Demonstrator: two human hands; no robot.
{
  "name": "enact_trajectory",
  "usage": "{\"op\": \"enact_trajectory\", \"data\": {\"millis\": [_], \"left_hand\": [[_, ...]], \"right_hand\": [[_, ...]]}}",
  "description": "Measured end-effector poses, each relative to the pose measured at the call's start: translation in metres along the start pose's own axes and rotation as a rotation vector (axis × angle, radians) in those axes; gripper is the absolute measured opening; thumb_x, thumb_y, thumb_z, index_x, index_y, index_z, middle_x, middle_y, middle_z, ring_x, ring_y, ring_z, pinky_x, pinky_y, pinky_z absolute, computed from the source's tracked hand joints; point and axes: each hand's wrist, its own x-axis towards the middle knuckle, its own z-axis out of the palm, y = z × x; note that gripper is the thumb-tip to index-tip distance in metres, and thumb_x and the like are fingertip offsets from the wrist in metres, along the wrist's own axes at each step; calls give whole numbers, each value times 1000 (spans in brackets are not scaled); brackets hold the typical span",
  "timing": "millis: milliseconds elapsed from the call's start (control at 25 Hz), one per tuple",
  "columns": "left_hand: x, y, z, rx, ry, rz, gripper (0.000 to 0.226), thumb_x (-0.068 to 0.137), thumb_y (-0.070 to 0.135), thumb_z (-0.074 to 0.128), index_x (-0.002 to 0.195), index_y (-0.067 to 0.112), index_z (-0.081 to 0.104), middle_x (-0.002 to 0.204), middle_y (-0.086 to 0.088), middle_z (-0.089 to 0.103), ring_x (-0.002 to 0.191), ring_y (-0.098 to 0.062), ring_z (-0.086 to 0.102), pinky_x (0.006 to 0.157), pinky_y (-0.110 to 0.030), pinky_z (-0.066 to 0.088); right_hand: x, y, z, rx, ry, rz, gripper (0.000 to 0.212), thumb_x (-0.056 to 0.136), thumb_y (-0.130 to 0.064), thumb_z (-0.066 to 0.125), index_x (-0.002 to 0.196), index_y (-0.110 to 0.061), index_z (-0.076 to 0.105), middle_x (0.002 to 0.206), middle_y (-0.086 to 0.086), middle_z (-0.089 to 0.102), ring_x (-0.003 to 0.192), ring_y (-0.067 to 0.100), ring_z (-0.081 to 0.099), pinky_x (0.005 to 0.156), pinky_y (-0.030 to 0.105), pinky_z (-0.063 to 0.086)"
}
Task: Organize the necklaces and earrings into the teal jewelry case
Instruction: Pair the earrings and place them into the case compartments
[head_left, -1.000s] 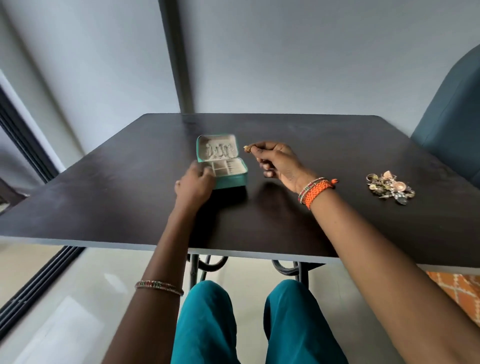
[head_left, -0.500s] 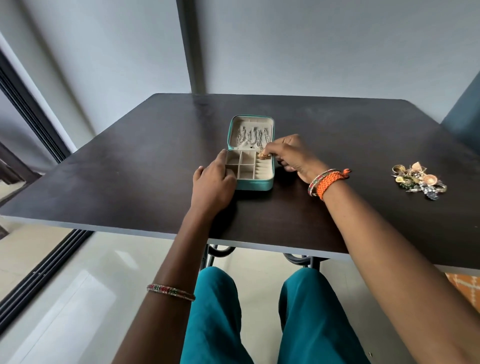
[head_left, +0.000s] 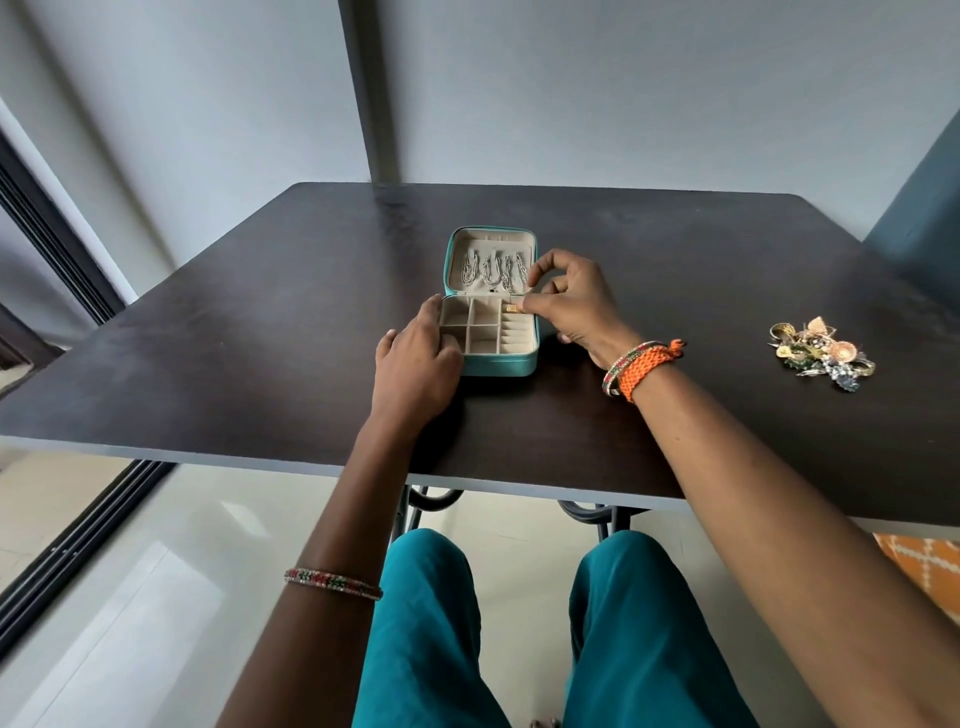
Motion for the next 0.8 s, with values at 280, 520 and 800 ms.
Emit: {"op": "enact_trajectory", "data": {"millis": [280, 520, 800], "left_hand": [[1, 0, 3, -31, 26, 26, 53, 90, 7, 37, 142, 13, 34, 136, -14, 52, 123, -31, 47, 109, -42, 29], [-3, 13, 12, 161, 203, 206, 36, 91, 17, 41, 125, 12, 51, 130, -9, 54, 118, -31, 50, 107, -47, 25], [-9, 49, 34, 318, 239, 330, 34, 91, 26, 32, 111, 13, 56, 118, -7, 59, 117, -28, 51, 112, -54, 4]], "right_hand": [[0, -11, 0, 26, -55, 131, 25, 75, 3, 70, 66, -16, 56, 60, -5, 53, 37, -4, 46, 39, 11, 35], [-14, -18, -17, 190, -1, 228, 15, 82, -11, 64, 72, -17, 54, 57, -4, 42, 34, 4, 28, 38, 16, 22], [-55, 3, -118, -176, 413, 34, 8, 75, -17, 66, 68, -20, 65, 58, -6, 60, 55, 7, 53, 55, 23, 43]]}}
